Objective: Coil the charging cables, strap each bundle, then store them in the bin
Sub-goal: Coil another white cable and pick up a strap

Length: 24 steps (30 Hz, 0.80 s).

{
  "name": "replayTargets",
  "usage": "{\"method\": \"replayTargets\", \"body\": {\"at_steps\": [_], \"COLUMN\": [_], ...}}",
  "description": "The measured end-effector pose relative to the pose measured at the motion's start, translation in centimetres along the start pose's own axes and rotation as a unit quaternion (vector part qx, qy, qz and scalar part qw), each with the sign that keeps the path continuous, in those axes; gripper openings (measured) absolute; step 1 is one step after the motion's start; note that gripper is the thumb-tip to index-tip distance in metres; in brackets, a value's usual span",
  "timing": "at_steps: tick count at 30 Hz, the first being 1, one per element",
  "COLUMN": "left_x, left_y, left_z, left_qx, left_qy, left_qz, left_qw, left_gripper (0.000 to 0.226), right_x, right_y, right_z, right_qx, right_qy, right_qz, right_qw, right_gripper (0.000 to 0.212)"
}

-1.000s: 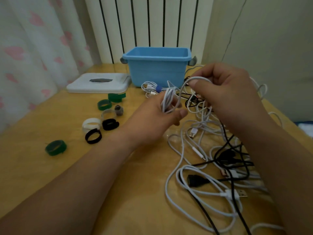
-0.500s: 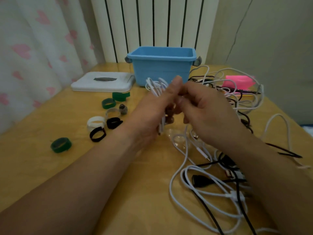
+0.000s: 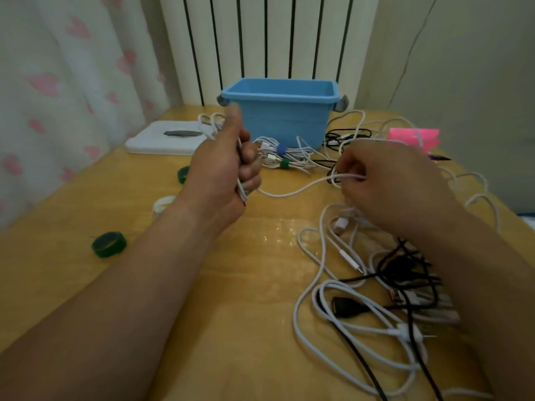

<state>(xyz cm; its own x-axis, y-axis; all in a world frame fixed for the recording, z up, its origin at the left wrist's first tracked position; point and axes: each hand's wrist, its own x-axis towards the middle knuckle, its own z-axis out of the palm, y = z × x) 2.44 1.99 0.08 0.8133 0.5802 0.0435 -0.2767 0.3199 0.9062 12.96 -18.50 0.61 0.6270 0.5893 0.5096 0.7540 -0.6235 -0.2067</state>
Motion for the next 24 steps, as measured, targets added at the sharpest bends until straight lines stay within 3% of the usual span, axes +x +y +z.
{"method": "replayTargets", "body": {"at_steps": [3,7,10,15,17,19,21,24], "left_x": [-0.7,-2.1,-2.1,-2.3,-2.3,-2.1,-1.9,-1.7], "left_y": [-0.3,-1.4,-2.0,-1.9,-2.1,-2.1,-2.0,-1.3], "left_z": [0.5,1.8,2.0,1.9,1.7,1.4,1.1,1.0], "left_qx": [0.156,0.371,0.4,0.436,0.454,0.422,0.346,0.2], "left_qy": [-0.052,-0.157,-0.216,-0.262,-0.272,-0.274,-0.262,-0.218], "left_qz": [0.03,0.084,0.079,0.085,0.09,0.082,0.064,0.025], "left_qw": [0.986,0.911,0.887,0.857,0.844,0.86,0.899,0.955], "left_gripper": [0.037,0.03,0.029,0.005,0.012,0.015,0.017,0.025], "right_x": [0.3,0.2,0.2,0.3,0.2,0.1,0.2,0.5], "right_y": [0.6,-0.4,-0.8,-1.1,-1.3,-1.1,-0.5,0.5], "right_z": [-0.4,0.5,0.7,0.4,0.4,0.2,0.0,-0.3], "right_qx": [0.013,0.103,0.161,0.263,0.273,0.265,0.247,0.194], "right_qy": [0.087,0.056,0.034,0.019,0.007,0.01,0.031,0.063], "right_qz": [0.011,0.042,0.026,0.019,0.007,-0.003,-0.005,-0.009], "right_qw": [0.996,0.992,0.986,0.964,0.962,0.964,0.968,0.979], "right_gripper": [0.013,0.013,0.018,0.022,0.025,0.023,0.014,0.019]}}
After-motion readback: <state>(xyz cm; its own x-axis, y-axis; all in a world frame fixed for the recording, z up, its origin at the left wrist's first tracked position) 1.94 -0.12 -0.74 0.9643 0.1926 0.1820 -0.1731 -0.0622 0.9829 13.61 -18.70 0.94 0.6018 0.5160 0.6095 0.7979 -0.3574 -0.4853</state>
